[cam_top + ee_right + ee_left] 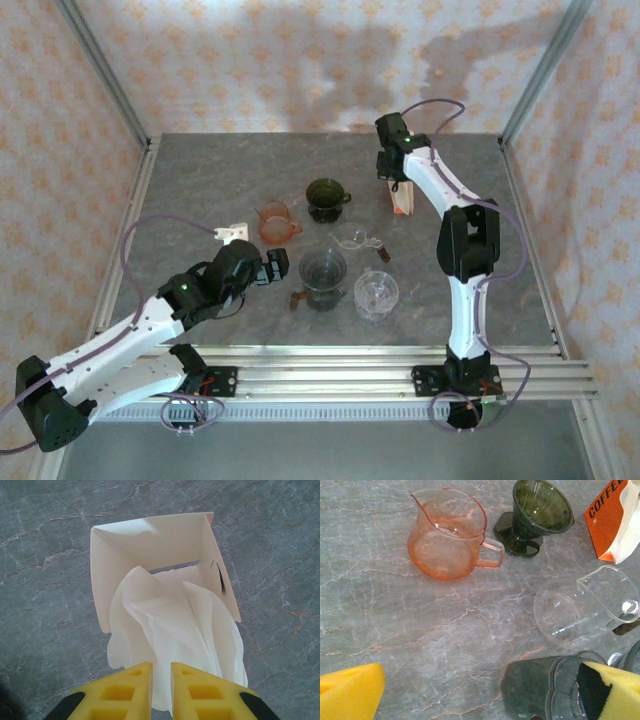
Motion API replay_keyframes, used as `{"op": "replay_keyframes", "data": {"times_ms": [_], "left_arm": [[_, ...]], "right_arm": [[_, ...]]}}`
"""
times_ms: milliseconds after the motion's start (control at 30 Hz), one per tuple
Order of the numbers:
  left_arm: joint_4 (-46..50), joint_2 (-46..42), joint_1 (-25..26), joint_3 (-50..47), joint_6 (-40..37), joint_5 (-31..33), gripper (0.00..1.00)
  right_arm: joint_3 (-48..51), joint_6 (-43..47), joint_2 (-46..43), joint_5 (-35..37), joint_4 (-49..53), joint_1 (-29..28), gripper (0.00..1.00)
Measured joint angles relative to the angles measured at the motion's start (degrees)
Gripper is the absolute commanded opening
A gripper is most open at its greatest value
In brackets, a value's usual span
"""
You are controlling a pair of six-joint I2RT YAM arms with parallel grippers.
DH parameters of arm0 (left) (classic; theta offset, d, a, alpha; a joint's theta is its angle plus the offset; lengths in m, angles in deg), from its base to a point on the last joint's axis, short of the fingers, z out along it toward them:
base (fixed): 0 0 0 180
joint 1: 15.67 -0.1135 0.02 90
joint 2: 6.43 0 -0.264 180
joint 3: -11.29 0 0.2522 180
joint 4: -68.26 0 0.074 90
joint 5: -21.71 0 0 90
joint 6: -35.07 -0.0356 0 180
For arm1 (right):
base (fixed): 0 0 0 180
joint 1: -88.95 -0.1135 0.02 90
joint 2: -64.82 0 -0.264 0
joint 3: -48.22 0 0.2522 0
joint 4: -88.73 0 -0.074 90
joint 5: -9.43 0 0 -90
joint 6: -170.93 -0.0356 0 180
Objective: Place the coffee filter in the dripper
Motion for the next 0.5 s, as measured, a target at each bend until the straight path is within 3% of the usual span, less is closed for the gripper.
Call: {"op": "replay_keyframes", "data": {"times_ms": [500], "left_arm": [[-0.02,0.00,-0.11,0.00,0.02,0.00,1.00]], "right_arm": [[1.77,-0.20,0.00,-0.63,-0.28,0.00,0.12]]}}
